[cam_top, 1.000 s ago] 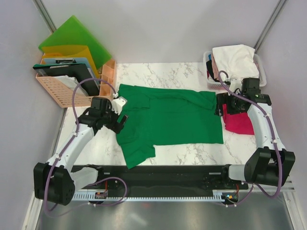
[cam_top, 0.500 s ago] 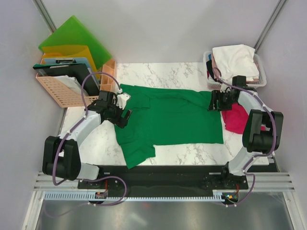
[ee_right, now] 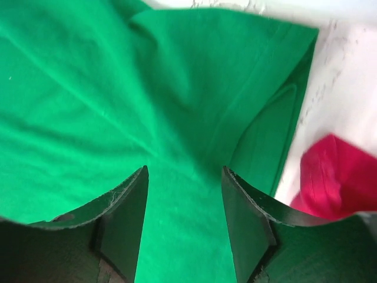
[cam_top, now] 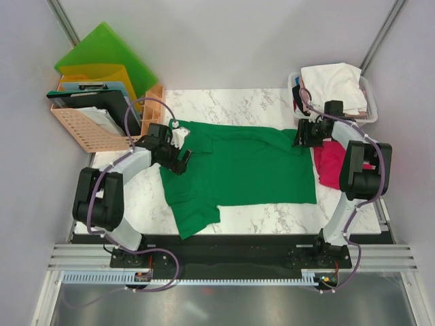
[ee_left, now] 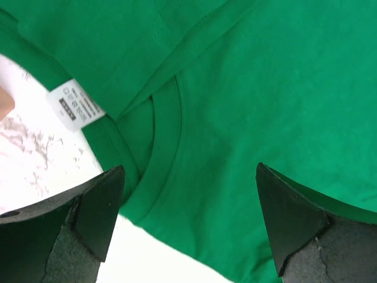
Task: Fold and stack the t-shirts
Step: Fold the flattened tshirt in 1/3 of the way
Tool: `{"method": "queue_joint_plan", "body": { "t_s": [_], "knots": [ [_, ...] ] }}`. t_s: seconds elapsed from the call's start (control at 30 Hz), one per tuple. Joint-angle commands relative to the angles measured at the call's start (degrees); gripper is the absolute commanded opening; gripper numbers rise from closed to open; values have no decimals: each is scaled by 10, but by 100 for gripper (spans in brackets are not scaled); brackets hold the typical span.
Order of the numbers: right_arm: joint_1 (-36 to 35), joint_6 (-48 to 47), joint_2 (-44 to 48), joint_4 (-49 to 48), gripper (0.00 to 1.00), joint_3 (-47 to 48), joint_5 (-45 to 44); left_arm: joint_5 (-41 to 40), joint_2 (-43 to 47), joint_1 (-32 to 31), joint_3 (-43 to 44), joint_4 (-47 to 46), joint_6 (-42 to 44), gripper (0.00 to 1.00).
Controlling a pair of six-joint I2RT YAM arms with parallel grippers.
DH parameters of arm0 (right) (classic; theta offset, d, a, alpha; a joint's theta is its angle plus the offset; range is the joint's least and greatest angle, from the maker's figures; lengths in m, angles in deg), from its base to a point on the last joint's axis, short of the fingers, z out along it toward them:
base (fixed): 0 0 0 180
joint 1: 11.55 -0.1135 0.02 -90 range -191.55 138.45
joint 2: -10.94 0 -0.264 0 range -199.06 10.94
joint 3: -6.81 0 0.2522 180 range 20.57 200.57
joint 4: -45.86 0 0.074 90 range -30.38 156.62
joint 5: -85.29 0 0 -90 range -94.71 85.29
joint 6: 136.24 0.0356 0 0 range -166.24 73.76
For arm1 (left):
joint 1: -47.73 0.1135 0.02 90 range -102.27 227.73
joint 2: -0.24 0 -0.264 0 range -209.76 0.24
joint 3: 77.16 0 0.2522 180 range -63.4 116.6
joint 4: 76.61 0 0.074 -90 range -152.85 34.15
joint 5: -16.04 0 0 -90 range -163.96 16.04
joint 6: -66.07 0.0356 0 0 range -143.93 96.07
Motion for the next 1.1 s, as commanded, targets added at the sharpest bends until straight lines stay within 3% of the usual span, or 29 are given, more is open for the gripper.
{"method": "queue_joint_plan", "body": {
  "t_s": [0.0,0.1,0.23,0.3,0.33,0.37,0.97,1.0,1.07],
  "knots": [
    [-13,13,-24,-22,60,33,-4,15,-37,2,30,-44,-4,99],
    [-16,14,-28,-22,60,34,-14,24,-54,2,39,-48,-6,98],
    [-21,10,-34,-24,51,25,-19,33,-78,2,45,-60,-9,98],
    [-22,10,-41,-25,26,25,-29,38,-85,2,47,-61,-8,98],
    [-23,12,-45,-25,8,26,-33,40,-90,2,49,-62,-7,98],
    [-23,12,-45,-24,0,27,-37,41,-97,2,53,-61,-6,98],
    [-36,-39,-8,-26,0,61,-190,72,-76,2,37,-58,-6,97],
    [-36,-45,-8,-30,2,59,-204,72,-76,2,37,-56,-6,97],
    [-36,-51,-8,-29,30,59,-202,76,-75,2,36,-54,-7,97]
  ]
}}
